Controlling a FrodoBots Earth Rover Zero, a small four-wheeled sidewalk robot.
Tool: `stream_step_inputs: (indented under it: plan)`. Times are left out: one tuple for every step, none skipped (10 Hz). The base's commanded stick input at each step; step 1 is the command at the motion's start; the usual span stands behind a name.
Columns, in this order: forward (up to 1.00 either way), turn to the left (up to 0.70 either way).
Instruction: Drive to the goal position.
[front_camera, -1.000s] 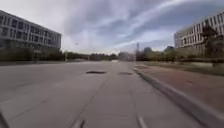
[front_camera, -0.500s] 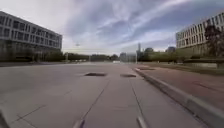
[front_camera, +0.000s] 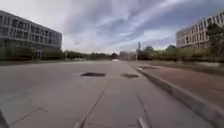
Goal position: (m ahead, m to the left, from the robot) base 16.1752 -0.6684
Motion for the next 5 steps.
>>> stream_step_inputs:
  plan:
    - [1.00, 0.00]
    - [1.00, 0.00]
    - [1.00, 0.00]
    - [1.00, 0.00]
    - [1.00, 0.00]
